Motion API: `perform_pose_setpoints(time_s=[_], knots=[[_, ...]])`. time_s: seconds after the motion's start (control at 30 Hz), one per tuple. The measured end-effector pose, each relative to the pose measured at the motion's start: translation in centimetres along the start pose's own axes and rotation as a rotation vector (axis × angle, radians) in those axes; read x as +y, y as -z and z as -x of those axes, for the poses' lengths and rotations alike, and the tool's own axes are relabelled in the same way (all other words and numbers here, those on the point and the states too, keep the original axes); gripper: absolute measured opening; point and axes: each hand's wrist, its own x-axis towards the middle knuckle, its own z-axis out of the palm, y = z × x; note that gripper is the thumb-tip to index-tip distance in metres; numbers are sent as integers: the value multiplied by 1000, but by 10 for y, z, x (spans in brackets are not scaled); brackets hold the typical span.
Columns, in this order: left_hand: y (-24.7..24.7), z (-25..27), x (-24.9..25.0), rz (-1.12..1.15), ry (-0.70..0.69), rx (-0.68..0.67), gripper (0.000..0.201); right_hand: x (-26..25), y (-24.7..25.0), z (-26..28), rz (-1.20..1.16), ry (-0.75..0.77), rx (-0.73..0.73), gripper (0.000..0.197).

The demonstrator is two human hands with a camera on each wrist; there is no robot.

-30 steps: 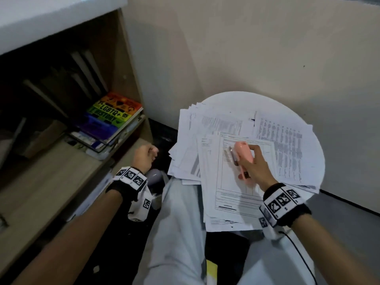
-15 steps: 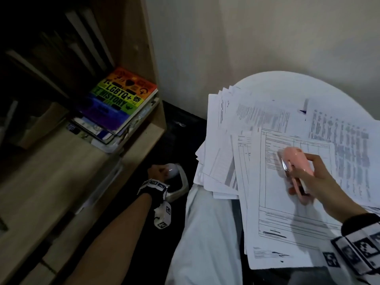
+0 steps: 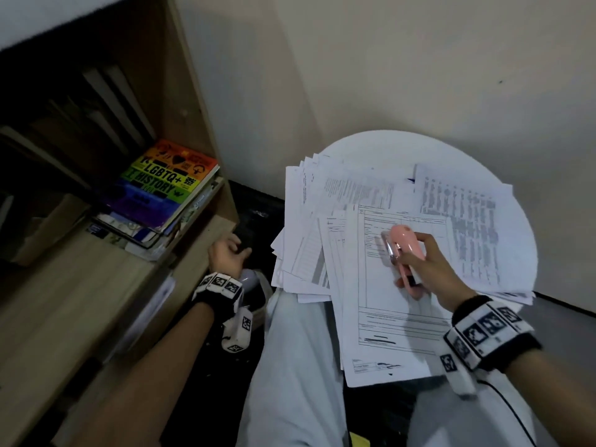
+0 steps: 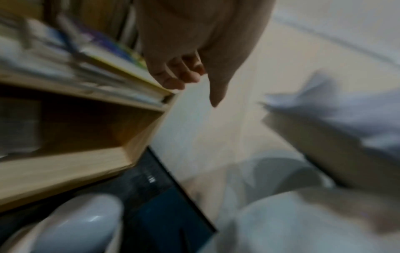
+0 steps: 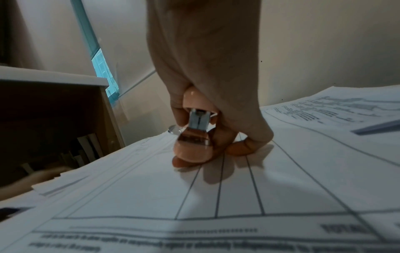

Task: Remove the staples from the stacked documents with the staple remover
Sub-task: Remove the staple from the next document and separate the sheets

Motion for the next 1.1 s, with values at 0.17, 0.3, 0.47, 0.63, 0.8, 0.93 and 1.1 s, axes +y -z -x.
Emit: perform_pose_setpoints(time_s=[0.17, 0.3, 0.47, 0.63, 0.8, 0.93, 1.1], knots=[[2, 40, 100, 79, -474, 107, 9, 4, 17, 16, -82, 10, 91, 28], [-33, 82, 134, -156, -454, -335, 31, 23, 40, 27, -45, 8, 222, 23], [-76, 124, 140, -390, -250, -393, 71, 57, 53, 21, 42, -20, 294, 27], [-81, 135, 158, -344, -44, -378, 65, 64, 53, 12, 53, -41, 244, 29], [-82, 128, 162, -192, 35, -343, 54, 87, 55, -10, 25, -57, 230, 55], [-82, 125, 161, -53, 55, -365, 49, 81, 55, -3, -15, -63, 246, 62], [-79, 128, 151, -76, 37, -288, 33, 91, 62, -12, -16, -39, 218, 65]])
